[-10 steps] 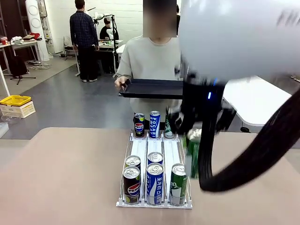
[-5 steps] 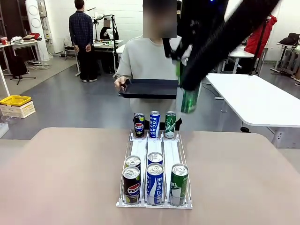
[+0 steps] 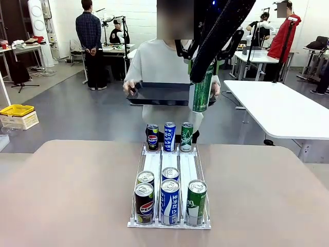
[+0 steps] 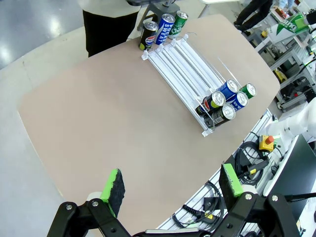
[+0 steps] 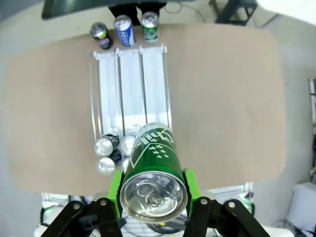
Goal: Retrieve and hand over the desired beverage to the person.
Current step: Pick up a can of the same type that the person held from the Automatic Can Dispenser, then place the picked can on the Handle tray extended by the person.
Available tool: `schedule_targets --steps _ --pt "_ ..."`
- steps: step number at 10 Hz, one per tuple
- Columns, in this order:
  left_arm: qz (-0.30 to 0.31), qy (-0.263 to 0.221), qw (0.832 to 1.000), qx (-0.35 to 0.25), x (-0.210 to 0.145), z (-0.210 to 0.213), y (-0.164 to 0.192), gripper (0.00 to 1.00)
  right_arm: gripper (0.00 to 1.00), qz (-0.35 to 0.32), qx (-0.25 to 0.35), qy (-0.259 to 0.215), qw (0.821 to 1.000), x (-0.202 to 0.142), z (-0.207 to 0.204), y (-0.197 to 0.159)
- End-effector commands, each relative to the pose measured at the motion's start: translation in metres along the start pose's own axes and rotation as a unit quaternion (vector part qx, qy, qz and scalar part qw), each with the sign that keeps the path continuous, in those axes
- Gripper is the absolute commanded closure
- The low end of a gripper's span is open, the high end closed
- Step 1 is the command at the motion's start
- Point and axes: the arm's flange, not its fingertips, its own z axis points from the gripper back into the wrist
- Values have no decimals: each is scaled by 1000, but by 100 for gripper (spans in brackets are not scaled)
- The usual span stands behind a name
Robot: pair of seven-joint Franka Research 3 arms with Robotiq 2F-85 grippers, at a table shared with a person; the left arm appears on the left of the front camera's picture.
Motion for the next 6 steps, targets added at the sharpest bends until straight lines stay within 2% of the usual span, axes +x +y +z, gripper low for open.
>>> schedule_targets --steps 1,6 --pt "-5 0 1000 -6 -1 2 1 0 100 4 -2 -8 1000 -10 7 2" --pt "-5 0 1000 -6 -1 2 1 0 100 4 -2 -8 1000 -10 7 2"
